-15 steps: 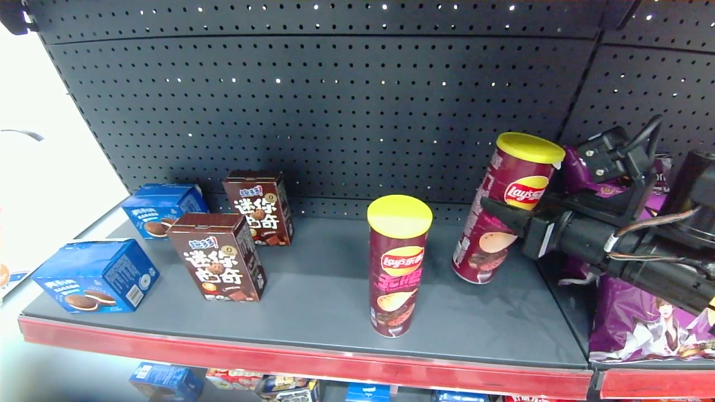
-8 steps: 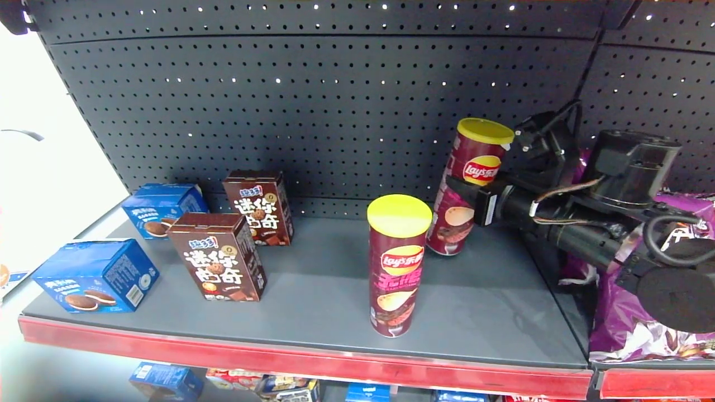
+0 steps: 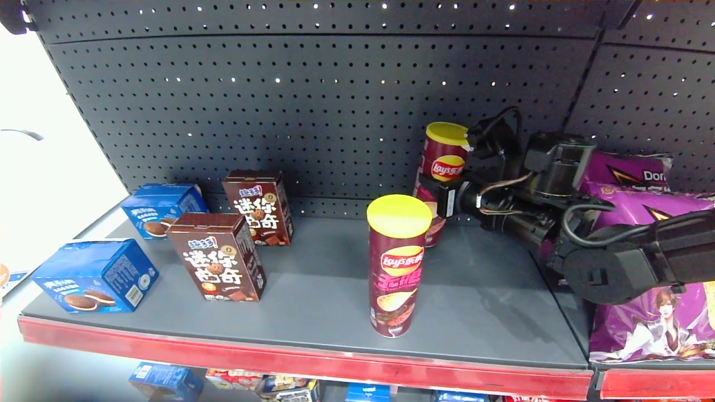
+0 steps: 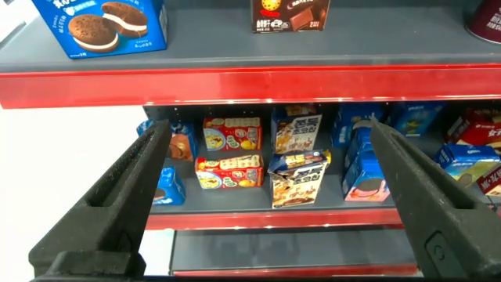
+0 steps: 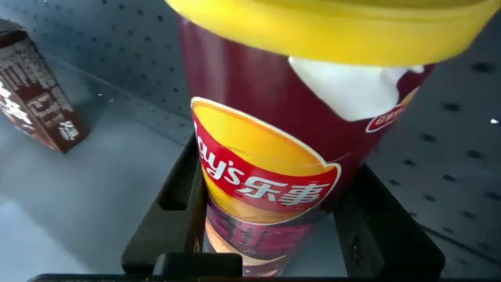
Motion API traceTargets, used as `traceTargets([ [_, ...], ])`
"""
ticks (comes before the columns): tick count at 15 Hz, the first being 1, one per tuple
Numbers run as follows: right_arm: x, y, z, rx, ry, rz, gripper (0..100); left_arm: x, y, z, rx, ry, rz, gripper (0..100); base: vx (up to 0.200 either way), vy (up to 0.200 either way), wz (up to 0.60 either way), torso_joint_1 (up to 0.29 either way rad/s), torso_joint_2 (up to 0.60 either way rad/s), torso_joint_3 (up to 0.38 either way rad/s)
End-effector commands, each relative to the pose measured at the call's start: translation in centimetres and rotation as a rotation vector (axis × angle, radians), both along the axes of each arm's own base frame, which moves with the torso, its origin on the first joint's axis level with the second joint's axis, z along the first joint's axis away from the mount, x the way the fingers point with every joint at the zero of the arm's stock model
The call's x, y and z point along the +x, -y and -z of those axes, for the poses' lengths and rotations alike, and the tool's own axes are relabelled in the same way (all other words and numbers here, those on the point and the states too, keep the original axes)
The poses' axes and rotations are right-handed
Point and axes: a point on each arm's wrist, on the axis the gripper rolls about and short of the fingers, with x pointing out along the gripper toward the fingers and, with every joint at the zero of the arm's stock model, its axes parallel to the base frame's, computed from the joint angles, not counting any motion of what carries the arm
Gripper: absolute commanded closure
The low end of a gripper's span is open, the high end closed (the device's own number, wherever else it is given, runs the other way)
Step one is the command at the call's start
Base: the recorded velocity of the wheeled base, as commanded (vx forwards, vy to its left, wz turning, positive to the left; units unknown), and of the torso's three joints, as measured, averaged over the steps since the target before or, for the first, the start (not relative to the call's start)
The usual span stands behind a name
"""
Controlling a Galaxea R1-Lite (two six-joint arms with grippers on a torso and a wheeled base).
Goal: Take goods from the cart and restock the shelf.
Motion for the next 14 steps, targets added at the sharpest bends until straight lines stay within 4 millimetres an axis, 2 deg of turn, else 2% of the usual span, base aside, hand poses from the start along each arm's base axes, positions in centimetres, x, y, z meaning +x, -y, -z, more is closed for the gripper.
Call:
traceTargets([
  [1,0.4,-0.6,0.4,-0.004,-0.007,-0.006,100,0.0,0.0,0.0,0.000,-0.002,0.000,0,0.000,0.000,0.00,0.000,0.00,0.000],
  [6,1.8,-2.7,1.0,-0.006,-0.013,-0.030,100,0.0,0.0,0.0,0.000,-0.002,0.000,0,0.000,0.000,0.00,0.000,0.00,0.000],
  [14,3.4,-3.4,1.5,0.000,-0.006,0.004,100,0.0,0.0,0.0,0.000,-0.002,0.000,0,0.000,0.000,0.00,0.000,0.00,0.000],
])
